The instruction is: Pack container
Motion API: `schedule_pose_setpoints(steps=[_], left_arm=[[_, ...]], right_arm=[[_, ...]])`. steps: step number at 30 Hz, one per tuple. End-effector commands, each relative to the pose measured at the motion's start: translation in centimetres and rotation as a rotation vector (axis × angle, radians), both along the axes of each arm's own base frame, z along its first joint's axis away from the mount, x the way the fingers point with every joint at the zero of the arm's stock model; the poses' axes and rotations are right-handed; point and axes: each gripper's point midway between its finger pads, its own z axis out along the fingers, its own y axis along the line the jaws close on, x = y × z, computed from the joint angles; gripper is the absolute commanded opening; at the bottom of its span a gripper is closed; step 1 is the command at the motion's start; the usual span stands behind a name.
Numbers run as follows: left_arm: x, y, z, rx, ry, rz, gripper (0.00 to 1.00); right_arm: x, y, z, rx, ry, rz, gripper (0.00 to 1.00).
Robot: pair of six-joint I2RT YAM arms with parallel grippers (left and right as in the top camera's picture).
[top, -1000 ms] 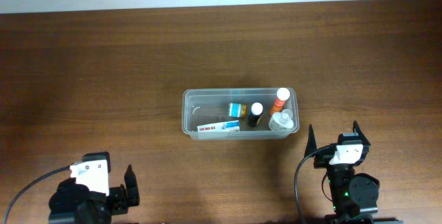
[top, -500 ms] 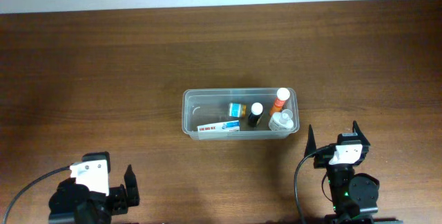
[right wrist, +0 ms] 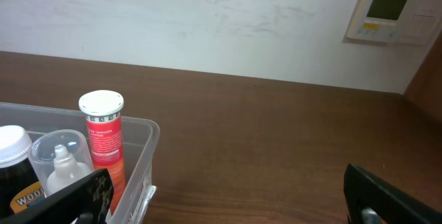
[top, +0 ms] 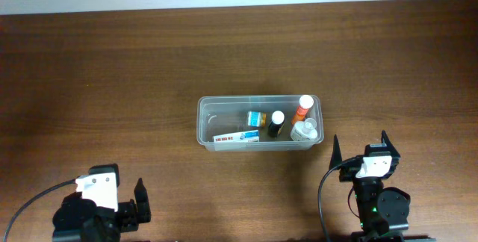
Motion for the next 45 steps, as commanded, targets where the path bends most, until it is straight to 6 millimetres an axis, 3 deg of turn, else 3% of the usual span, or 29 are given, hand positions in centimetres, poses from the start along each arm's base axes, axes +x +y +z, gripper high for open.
schedule_pose_setpoints(steps=[1, 5, 9, 16, 23, 26, 27, 30, 45], left_arm=[[-0.1, 0.5, 0.0, 0.007, -0.004, 0.029, 0.99], [-0.1, 0.1, -0.1, 0.007, -0.007, 0.006, 0.99], [0.7, -0.5, -1.5, -0.001, -0.031, -0.032, 0.99], [4.9, -1.3, -3.5, -0.009, -0.266, -0.073, 0.99], [8.4, -1.4, -0.6, 0.005, -0.707, -0.082, 0.99], [9.0, -1.9, -0.9, 0.001, -0.811, -0.107, 0.99], [9.2, -2.0, -1.6, -0.002, -0.809, -0.112, 0.99], [9.2, -2.7, -6.6, -0.021, -0.599, -0.142, 0.99], [9.3, -3.3, -6.4, -0.03, -0.609, -0.167, 0.99]], right_arm=[[0.0, 0.1, -0.4, -0.003, 0.011, 0.005, 0.98], [0.0, 0.1, -0.4, -0.003, 0.011, 0.005, 0.98], [0.0, 0.1, -0.4, -0.003, 0.011, 0.005, 0.98], [0.0, 0.1, -0.4, -0.003, 0.011, 0.005, 0.98], [0.0, 0.1, -0.4, -0.003, 0.011, 0.005, 0.98], [0.0, 0.1, -0.4, -0.003, 0.011, 0.005, 0.98], [0.0, 0.1, -0.4, -0.003, 0.011, 0.005, 0.98], [0.0, 0.1, -0.4, -0.003, 0.011, 0.005, 0.98], [0.0, 0.1, -0.4, -0.003, 0.011, 0.005, 0.98]])
